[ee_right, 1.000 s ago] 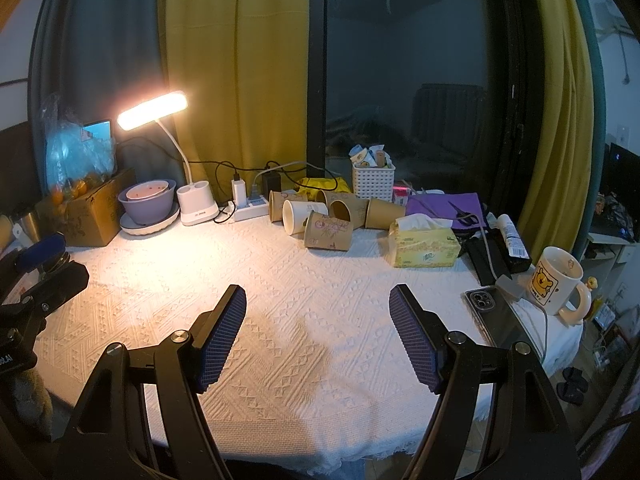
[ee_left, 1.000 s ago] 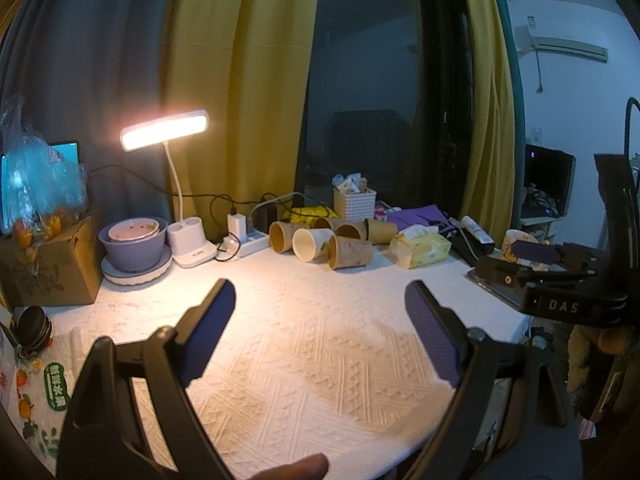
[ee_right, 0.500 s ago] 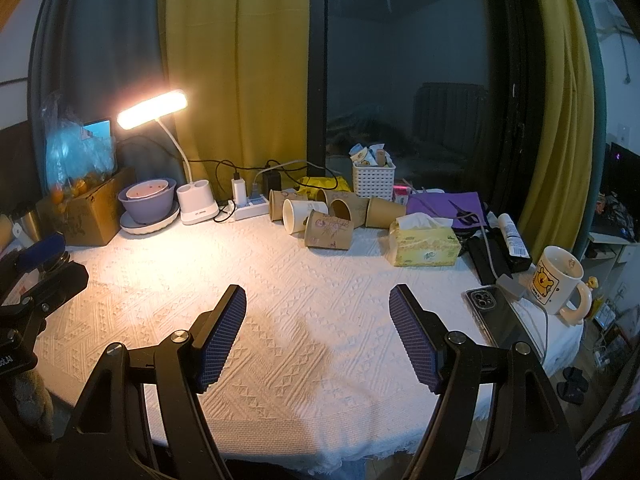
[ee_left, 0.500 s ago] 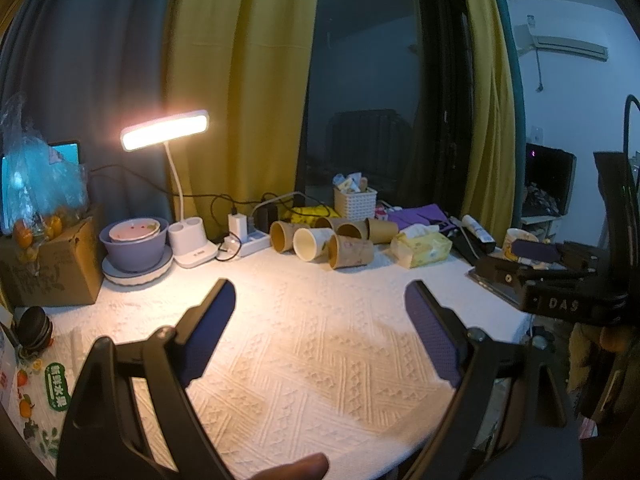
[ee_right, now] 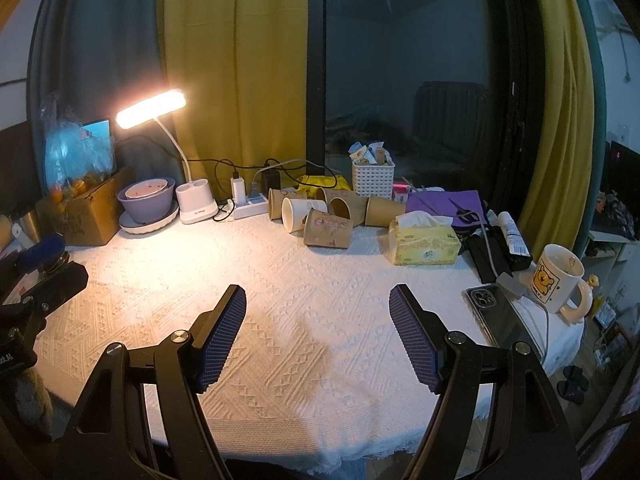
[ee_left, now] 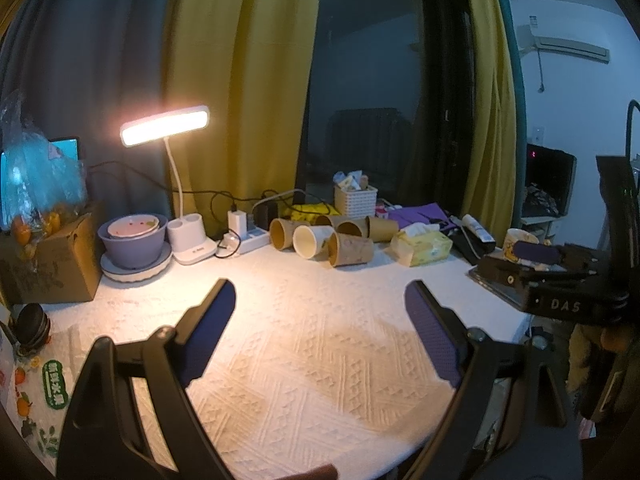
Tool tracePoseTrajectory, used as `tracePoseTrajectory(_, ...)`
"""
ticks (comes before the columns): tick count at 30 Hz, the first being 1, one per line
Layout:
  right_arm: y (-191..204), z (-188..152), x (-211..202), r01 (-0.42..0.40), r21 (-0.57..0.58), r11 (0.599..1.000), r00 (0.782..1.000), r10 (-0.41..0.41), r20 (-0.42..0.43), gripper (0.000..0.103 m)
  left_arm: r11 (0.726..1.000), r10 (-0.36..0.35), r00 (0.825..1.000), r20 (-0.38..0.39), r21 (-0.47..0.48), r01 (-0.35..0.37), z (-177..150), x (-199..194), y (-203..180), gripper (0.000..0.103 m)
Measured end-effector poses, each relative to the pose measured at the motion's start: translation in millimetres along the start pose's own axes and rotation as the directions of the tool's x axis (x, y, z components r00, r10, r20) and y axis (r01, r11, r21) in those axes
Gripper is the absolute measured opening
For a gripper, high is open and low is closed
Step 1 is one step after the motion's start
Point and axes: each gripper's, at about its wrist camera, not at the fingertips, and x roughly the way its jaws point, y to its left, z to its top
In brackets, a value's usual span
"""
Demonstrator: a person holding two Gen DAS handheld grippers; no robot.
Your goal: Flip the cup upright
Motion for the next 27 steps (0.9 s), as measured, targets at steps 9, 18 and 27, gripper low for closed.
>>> tracePoseTrajectory(9, -0.3, -7.2, 18.2, -0.001, -0.004, 1.000, 1.000, 0.001, -0.016, 0.078, 0.999, -0.021, 0.999, -0.042, 0.038, 0.023, -0.4, 22.4, -4.0, 0.088)
tracePoseTrajectory(18, -30.7, 3.0, 70.9, 0.025, 0.046, 0.999, 0.996, -0.021, -0.081, 0.078, 0.985, -0.021, 0.992, -0.128, 0.165, 0.042, 13.0, 93.0, -10.7, 0.088)
tracePoseTrajectory(27, -83.8, 13.3, 137.1, 0.064, 0.117, 0.991, 0.989, -0.048, -0.139, 0.078, 0.934, -0.025, 0.974, -0.227, 0.343, 0.104, 31.0, 192.0, -29.7, 0.088)
